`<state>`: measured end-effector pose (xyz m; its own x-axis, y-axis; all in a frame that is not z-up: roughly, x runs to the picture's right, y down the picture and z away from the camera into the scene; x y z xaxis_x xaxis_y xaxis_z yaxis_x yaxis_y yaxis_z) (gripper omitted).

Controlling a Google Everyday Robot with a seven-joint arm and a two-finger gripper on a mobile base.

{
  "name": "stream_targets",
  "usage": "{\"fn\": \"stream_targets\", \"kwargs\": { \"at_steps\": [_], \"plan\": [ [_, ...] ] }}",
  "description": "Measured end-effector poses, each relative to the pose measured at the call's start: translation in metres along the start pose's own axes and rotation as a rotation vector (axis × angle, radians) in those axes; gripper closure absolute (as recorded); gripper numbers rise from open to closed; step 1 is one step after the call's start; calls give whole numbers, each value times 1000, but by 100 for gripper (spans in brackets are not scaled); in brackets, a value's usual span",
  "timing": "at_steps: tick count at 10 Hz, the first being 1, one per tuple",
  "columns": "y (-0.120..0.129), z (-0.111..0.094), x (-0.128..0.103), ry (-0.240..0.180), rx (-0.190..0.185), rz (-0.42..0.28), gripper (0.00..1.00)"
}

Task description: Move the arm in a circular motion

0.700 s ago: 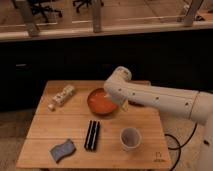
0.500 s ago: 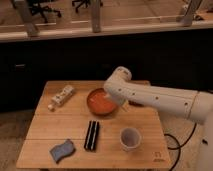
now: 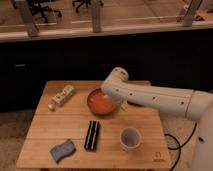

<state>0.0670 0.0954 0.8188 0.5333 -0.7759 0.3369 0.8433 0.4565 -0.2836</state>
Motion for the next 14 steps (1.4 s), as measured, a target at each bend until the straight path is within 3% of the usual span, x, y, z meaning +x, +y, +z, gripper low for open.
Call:
{"fn": "stream_targets", "kwargs": {
  "at_steps": [4,8,12,14],
  "plan": [
    [-19,-1,-20,4,0,-25,20],
    [-1,2,-10,10,-11,-38,20],
    [-26,1,-23,14,-7,-55,20],
    [-25,2,-24,15,-12,-62,20]
  ]
}}
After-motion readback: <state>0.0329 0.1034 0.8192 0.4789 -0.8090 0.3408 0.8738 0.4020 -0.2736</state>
